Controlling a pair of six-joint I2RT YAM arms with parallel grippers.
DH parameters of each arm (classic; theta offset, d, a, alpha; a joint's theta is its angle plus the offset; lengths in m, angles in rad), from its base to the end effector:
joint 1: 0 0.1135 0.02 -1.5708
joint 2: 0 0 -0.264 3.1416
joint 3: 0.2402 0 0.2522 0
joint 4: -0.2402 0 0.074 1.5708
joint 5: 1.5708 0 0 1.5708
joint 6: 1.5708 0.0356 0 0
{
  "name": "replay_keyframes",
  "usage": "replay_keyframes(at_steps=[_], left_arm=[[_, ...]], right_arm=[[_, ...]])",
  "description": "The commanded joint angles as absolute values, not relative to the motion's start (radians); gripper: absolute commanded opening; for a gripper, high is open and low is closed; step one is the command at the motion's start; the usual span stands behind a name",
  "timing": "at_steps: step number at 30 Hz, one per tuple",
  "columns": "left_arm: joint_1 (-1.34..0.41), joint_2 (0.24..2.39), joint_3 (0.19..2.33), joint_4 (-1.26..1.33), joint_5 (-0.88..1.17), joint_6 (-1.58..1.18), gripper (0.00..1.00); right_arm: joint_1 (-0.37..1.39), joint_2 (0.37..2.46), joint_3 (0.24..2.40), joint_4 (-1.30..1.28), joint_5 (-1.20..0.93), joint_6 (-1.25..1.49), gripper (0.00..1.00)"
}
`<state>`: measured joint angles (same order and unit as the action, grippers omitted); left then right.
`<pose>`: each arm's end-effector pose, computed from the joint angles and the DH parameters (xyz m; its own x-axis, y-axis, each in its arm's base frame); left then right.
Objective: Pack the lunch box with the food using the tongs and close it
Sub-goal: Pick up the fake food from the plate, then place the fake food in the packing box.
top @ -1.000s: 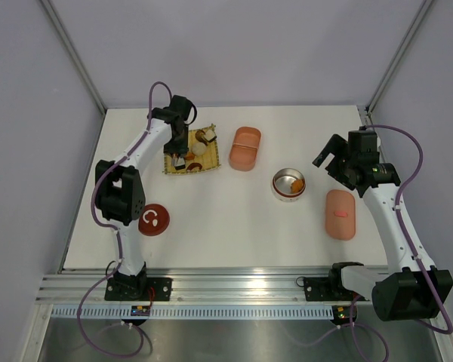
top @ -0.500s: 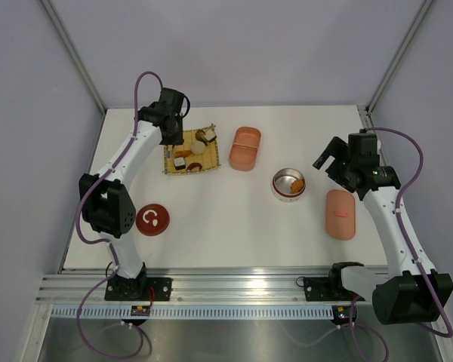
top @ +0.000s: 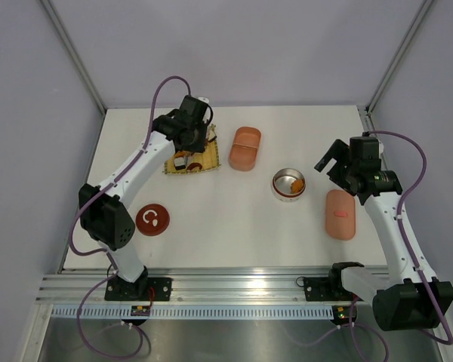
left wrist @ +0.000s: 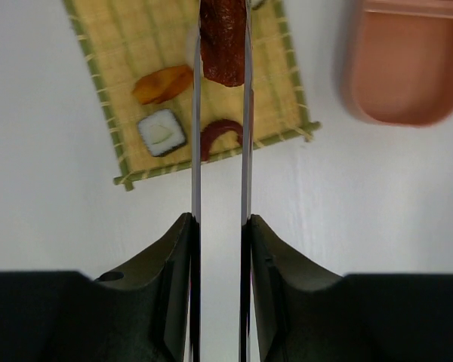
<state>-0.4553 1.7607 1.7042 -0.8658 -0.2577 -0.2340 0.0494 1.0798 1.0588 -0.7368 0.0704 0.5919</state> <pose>0.3482 -0.1604 0.3324 -0.7628 0.1239 -0.6346 0.1132 0.9919 0.0575 0.2211 0.0084 0.3259 -0.5687 0.5291 -0.6298 0.3845 0.8478 0.3651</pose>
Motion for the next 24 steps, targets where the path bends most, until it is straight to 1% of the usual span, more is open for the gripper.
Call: replay_keyframes(at_steps=[1, 7, 11, 17, 24], left_arm=[[-0.535, 1.663, 1.738, -0.822, -0.204, -0.224, 0.13], [-0.658, 1.66, 1.755, -0.796, -0.026, -0.311, 0.13], [-0.725, 1.661, 1.711, -0.666, 0.084, -0.389, 0.13], [-0.796, 1.724, 1.732, -0.603, 0.1, -0.452, 0.14], [-0.838, 1.816, 1.749, -0.561, 0.144, -0.509, 0.14]], right_arm=[[0.044, 1.055, 1.06, -0.752, 0.106, 0.598, 1.0], [0.044, 1.023, 1.075, -0.773, 0.132, 0.601, 0.99], [0.044, 1.002, 1.075, -0.784, 0.146, 0.606, 0.99], [0.045, 0.974, 1.075, -0.81, 0.161, 0.601, 1.0], [0.044, 0.962, 1.077, -0.827, 0.169, 0.6, 1.0]])
